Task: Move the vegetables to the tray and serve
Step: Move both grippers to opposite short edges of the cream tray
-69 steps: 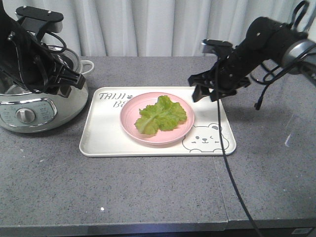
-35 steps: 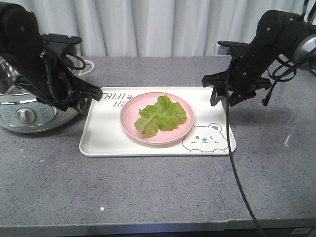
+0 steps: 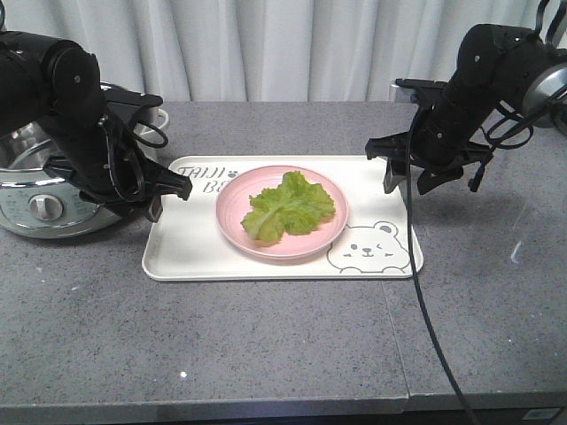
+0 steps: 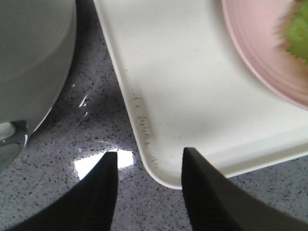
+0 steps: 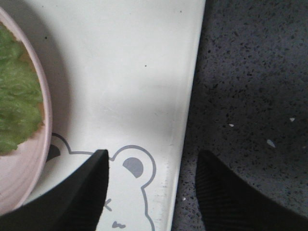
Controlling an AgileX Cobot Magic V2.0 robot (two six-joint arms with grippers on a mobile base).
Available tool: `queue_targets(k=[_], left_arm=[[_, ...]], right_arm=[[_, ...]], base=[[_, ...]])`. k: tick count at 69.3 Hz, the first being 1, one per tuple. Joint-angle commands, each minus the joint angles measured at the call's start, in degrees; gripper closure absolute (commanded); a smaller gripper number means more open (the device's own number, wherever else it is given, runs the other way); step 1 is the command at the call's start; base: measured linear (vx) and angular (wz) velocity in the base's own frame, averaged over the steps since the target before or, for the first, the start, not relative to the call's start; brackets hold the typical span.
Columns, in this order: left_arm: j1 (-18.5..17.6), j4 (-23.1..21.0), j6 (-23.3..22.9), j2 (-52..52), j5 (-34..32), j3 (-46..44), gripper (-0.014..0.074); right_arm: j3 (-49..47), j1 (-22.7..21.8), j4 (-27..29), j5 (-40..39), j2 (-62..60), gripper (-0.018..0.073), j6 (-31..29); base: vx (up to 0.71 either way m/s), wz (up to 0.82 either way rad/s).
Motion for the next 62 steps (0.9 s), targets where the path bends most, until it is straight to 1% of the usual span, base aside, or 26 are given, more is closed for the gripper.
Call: queue_targets(k=[1,14,37,62], left_arm=[[0.0,0.0,-0.6,-2.6,-2.2,-1.2,0.0300],[0.0,1.0,-0.6,-2.6,-3.3,-1.2,0.0300],[0.5,1.3,-0.6,-2.5,-4.2,-1.2,0.0300],[0.5,0.9,-0.6,1.8,-4.1,-1.2,0.0300]], right_arm=[[-1.5,-0.4,-1.4,2.4,-3.4,0.0168,0.0],[-1.5,-0.4,-2.2,2.4,-2.7,0.0168,0.0],[-1.5,-0.4,-2.7,2.4,-0.7,0.0168,0.0],[-1.5,-0.4,-3.2,2.4,0.9,0.0168,0.0]], base=[[0.00,0.00],[0.00,0.00],[0.00,0.00],[0.00,0.00]])
